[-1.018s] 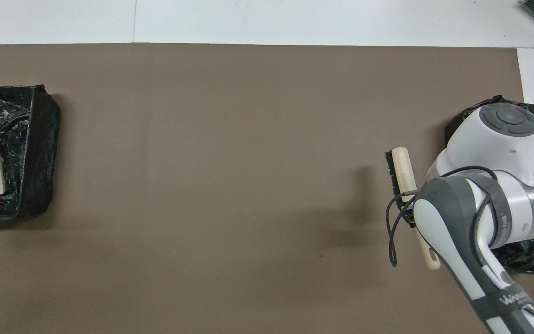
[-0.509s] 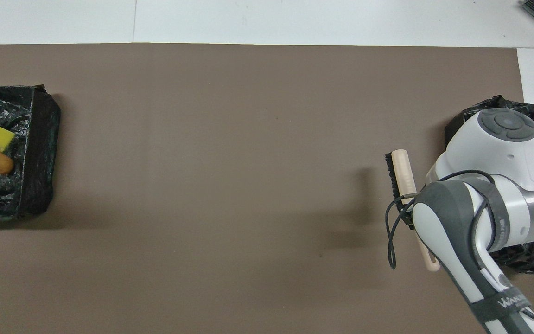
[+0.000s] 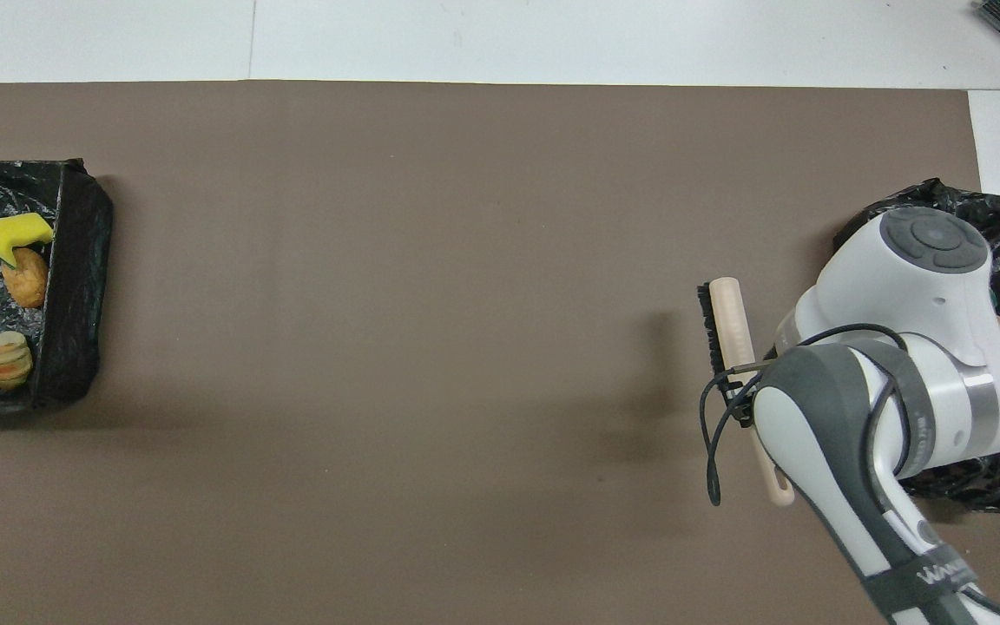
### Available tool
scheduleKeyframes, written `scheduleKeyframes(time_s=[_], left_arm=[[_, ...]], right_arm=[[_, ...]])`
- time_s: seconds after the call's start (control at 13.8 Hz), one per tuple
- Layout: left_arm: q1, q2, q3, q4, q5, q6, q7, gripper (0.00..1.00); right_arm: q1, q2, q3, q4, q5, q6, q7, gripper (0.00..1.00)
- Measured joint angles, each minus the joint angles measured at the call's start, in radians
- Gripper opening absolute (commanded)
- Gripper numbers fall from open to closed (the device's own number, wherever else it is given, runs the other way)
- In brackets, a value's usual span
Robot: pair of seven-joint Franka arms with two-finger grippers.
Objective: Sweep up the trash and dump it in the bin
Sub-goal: 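Return the dustpan to the table center with the left gripper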
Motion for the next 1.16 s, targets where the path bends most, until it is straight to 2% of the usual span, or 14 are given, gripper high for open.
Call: scheduleKeyframes(time_s=[0.22, 0.44, 0.8, 1.02, 1.16], left_arm=[[-0.013, -0.046, -0.011, 0.0, -0.1, -0.113, 0.0, 0.0], [-0.089, -0.083, -0.017, -0.038, -0.21, -0.217, -0.073, 0.0], [-0.211, -0.176, -0.024, -0.284, -0.433, -0.233, -0.257, 0.0], [-0.325, -0.222, -0.027, -0.434, -0.478, -0.232, -0.466, 0.0], [-0.374, -0.23, -0.027, -0.483, -0.519, -0.223, -0.502, 0.0]], right_arm=[[0.152, -0.009, 0.005, 0.0, 0.045, 0.015, 0.184, 0.0], [0.312, -0.011, 0.011, -0.002, 0.124, 0.046, 0.339, 0.0], [0.498, -0.013, 0.013, -0.046, 0.204, 0.092, 0.505, 0.0], [0.585, -0.01, 0.013, -0.126, 0.237, 0.212, 0.545, 0.0], [0.655, 0.01, 0.014, -0.156, 0.24, 0.252, 0.576, 0.0]])
